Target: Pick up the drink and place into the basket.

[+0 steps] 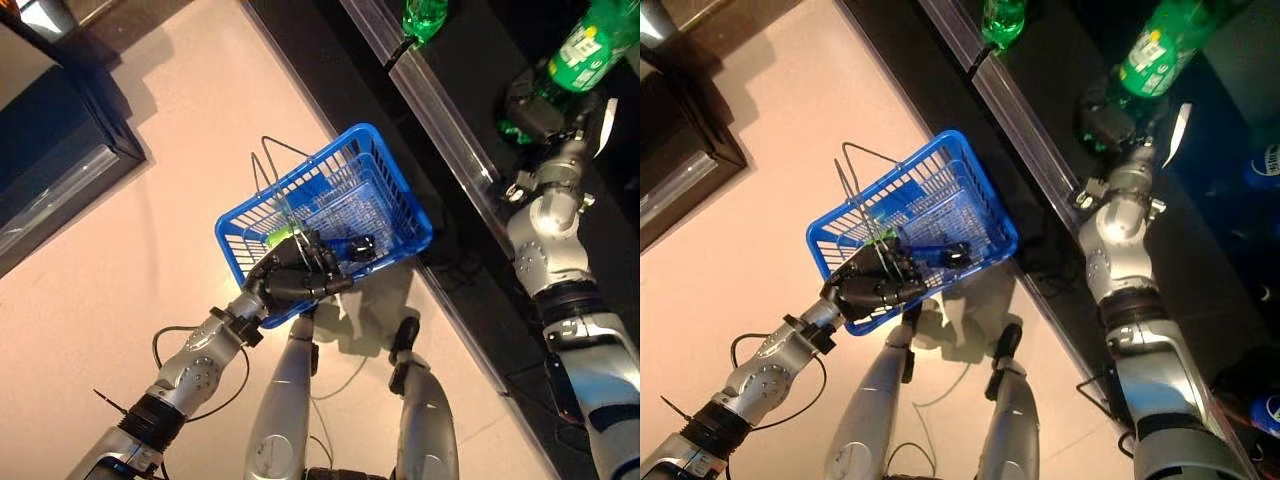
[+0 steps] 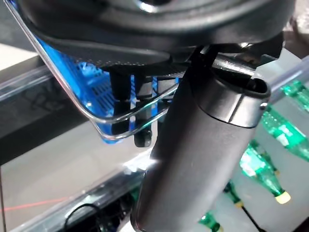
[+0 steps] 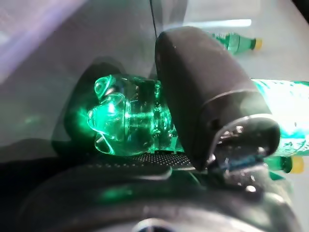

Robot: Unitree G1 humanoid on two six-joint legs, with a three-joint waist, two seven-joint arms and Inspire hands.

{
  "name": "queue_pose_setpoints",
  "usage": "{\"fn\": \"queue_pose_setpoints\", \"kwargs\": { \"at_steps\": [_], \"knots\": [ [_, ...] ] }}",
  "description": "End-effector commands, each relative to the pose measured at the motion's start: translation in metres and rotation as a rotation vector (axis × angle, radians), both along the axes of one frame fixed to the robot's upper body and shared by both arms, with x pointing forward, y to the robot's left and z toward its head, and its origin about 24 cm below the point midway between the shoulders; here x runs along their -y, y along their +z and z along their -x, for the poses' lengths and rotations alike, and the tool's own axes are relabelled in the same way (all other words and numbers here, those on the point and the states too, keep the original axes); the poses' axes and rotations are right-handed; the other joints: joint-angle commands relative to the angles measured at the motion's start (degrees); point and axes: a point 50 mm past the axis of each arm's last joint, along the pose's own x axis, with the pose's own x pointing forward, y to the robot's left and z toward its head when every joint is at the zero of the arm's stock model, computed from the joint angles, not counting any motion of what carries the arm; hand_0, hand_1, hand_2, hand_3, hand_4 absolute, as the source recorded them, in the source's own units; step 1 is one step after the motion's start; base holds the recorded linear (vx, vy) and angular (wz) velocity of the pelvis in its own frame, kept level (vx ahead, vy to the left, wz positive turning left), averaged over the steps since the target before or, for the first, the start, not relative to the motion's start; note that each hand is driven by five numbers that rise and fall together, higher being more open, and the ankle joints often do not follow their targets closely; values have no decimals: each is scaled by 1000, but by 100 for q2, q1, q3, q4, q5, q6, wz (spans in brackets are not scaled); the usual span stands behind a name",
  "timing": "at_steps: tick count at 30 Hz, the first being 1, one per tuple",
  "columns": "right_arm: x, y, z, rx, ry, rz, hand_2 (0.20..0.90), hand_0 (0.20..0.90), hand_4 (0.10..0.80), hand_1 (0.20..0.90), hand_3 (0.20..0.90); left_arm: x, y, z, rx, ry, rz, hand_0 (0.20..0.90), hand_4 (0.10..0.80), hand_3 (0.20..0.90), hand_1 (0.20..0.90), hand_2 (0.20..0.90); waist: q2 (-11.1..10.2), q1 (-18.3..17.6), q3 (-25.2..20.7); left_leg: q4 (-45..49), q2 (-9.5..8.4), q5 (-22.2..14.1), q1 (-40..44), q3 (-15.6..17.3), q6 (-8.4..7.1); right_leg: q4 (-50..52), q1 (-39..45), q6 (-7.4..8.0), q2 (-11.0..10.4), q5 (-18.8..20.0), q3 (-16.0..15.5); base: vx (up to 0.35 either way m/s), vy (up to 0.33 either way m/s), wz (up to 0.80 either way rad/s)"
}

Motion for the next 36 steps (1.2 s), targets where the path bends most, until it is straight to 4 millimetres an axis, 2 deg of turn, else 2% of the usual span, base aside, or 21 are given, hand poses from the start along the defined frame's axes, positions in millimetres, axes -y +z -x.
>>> {"fn": "queue_pose_setpoints", "kwargs": {
  "at_steps": [1, 12, 18, 26, 27, 30, 36],
  "knots": [
    [-26, 99, 33, 426, 118, 185, 300, 300, 100, 300, 200, 44, 131, 34, 696, -348, 299, 300, 100, 200, 300, 300, 24, 24, -128, 504, -192, -1048, 507, -141, -59, -698, 506, 106, 84, 640, -291, 0, 0, 0],
    [-66, 62, 55, 410, 369, 256, 300, 300, 100, 300, 200, 53, 122, 41, 657, -364, 271, 300, 100, 200, 300, 300, -27, -56, -128, 265, -103, -1023, 1448, -58, -128, -894, 1437, 97, 120, 564, -261, 0, 0, 0],
    [-82, 50, 69, 416, 459, 314, 300, 300, 100, 300, 200, 57, 112, 46, 607, -389, 272, 300, 100, 200, 300, 300, -47, -83, -323, 101, -58, -994, 1888, -29, -174, -1028, 1855, 92, 172, 519, -233, 36, 10, 0],
    [-103, 42, 81, 405, 618, 291, 300, 300, 100, 300, 200, 72, 95, 55, 536, -497, 273, 300, 100, 200, 300, 300, -25, -109, -688, -21, 8, -987, 2349, 9, -239, -1157, 2290, 70, 245, 445, -137, 95, 26, -6],
    [-113, 36, 82, 376, 643, 308, 300, 300, 100, 300, 200, 77, 93, 58, 531, -522, 284, 300, 100, 200, 300, 300, -17, -118, -751, -14, 8, -983, 2417, 18, -253, -1155, 2364, 56, 256, 423, -109, 129, 49, -3],
    [-125, 21, 79, 288, 662, 351, 300, 300, 100, 300, 200, 85, 92, 64, 539, -563, 309, 300, 100, 200, 300, 300, 4, -129, -849, 22, 16, -978, 2530, 47, -280, -1135, 2488, 32, 252, 391, -98, 152, 57, 0],
    [-133, -40, 66, -30, 662, 390, 300, 300, 100, 300, 200, 94, 89, 74, 529, -618, 386, 300, 100, 200, 300, 300, 73, -131, -1020, 76, 81, -955, 2805, 77, -339, -1058, 2792, 23, 205, 335, -164, 181, 49, 6]
  ]
}}
